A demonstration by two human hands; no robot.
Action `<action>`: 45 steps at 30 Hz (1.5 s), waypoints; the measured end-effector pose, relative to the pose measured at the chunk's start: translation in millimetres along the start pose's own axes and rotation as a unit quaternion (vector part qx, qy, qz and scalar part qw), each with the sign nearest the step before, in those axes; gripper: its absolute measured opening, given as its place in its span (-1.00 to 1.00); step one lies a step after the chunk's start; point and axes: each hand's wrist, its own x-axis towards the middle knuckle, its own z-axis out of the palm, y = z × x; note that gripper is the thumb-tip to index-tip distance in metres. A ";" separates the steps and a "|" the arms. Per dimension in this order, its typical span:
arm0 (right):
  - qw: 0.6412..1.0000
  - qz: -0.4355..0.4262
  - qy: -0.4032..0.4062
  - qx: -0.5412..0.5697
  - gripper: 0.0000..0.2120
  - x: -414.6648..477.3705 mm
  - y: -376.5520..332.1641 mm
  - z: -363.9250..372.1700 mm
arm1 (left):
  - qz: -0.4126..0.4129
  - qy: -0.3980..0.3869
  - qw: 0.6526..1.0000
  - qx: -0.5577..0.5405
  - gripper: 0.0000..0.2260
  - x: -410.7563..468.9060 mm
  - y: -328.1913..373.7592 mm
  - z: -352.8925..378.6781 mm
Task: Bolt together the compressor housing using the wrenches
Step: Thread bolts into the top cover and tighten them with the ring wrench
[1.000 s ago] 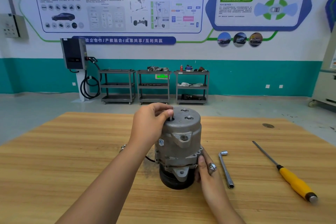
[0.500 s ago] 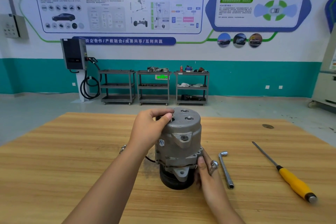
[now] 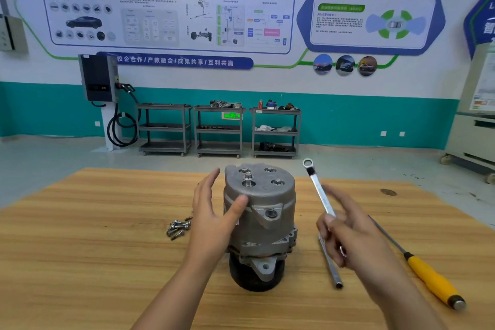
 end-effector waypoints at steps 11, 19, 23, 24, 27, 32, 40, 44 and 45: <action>0.929 -0.160 -0.178 0.282 -0.48 46.2 -64.2 3.4 | -0.018 -0.078 0.995 -0.057 -0.21 -23.6 -46.7 12.3; 0.944 -0.200 0.046 0.260 -0.77 82.2 -67.7 54.5 | -0.017 -0.093 0.994 -0.046 -0.16 -27.1 -47.8 9.5; 0.943 -0.178 0.078 0.269 -0.73 88.2 -66.3 62.2 | -0.016 -0.080 0.996 -0.041 -0.18 -28.4 -48.1 11.6; 0.946 -0.164 0.093 0.263 -0.76 90.3 -65.8 62.9 | -0.016 -0.077 0.996 -0.038 -0.19 -28.9 -48.1 11.8; 0.955 -0.095 0.128 0.250 -0.86 94.7 -63.4 61.6 | -0.013 -0.075 0.996 -0.044 -0.18 -29.0 -48.5 11.7; 0.963 -0.051 0.105 0.243 -0.84 96.1 -54.9 56.4 | -0.010 -0.079 0.996 -0.047 -0.17 -28.6 -47.4 11.7; 0.974 -0.077 0.076 0.198 -0.84 97.3 -42.7 50.1 | -0.003 -0.077 0.996 -0.047 -0.27 -29.9 -44.1 11.0; 0.974 -0.110 0.082 0.178 -0.85 95.3 -32.5 50.0 | -0.004 -0.078 0.996 -0.047 -0.24 -30.1 -44.1 11.1; 0.972 -0.115 0.079 0.188 -0.83 94.7 -30.1 50.8 | -0.004 -0.078 0.996 -0.047 -0.23 -30.2 -44.3 11.4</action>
